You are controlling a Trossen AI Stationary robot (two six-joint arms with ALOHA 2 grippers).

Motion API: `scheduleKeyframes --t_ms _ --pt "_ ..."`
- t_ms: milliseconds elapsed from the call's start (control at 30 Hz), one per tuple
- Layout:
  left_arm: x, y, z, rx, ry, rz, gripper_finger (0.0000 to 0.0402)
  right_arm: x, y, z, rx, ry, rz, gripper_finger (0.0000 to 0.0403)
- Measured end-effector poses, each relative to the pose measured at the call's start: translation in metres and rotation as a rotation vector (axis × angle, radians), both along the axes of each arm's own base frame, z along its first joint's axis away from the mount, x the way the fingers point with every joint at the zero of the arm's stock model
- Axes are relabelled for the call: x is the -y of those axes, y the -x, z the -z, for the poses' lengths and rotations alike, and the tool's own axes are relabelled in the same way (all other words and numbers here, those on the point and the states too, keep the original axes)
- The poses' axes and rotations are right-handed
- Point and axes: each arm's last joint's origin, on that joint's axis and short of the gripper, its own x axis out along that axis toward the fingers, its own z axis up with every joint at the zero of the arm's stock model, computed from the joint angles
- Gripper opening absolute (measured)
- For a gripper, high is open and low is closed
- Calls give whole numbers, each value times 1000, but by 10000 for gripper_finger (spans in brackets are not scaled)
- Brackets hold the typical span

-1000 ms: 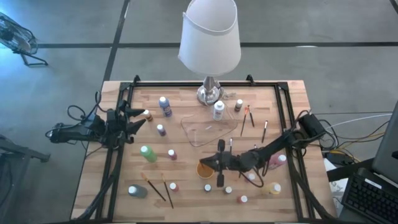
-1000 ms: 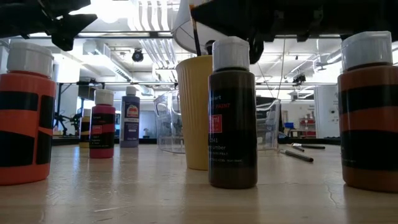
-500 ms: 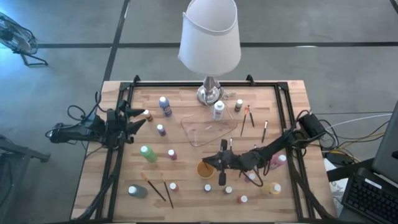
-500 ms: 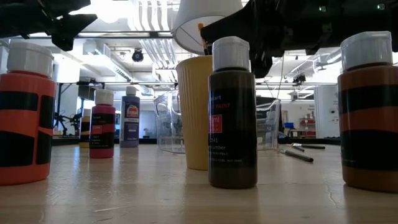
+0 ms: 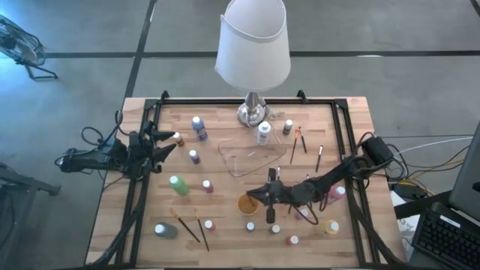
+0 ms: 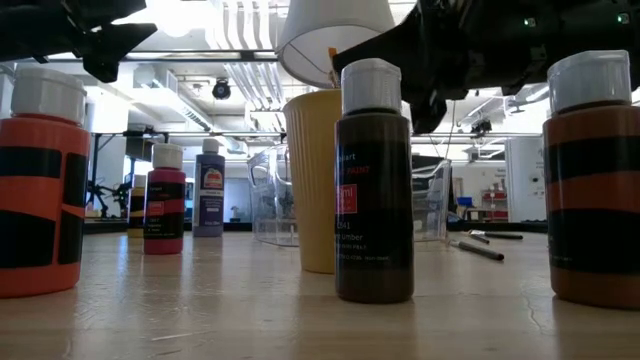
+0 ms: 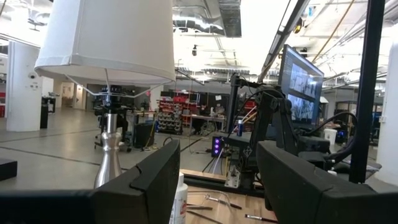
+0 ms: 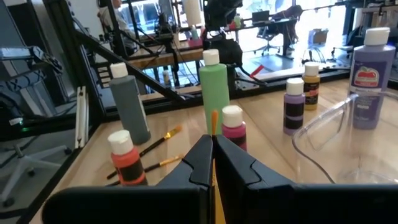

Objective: Pick & Place Paint Supplies
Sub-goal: Put the black paint brush into the yellow cup

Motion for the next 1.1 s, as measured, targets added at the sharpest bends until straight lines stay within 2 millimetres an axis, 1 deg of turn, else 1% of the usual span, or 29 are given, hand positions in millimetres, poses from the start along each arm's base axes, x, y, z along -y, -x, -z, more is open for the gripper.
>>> scheduleKeyframes --t_ms 267,533,800,1100 --pt "0 0 0 -2 0 0 218 -1 6 -5 -46 -5 -8 8" --pt "0 0 1 -6 0 0 218 -1 5 -6 -42 -20 -7 8" --pt "0 0 1 -6 0 0 218 -3 1 -11 -23 -20 -7 8" --pt "0 0 1 -6 0 0 218 -2 -2 -9 -68 -18 1 8"
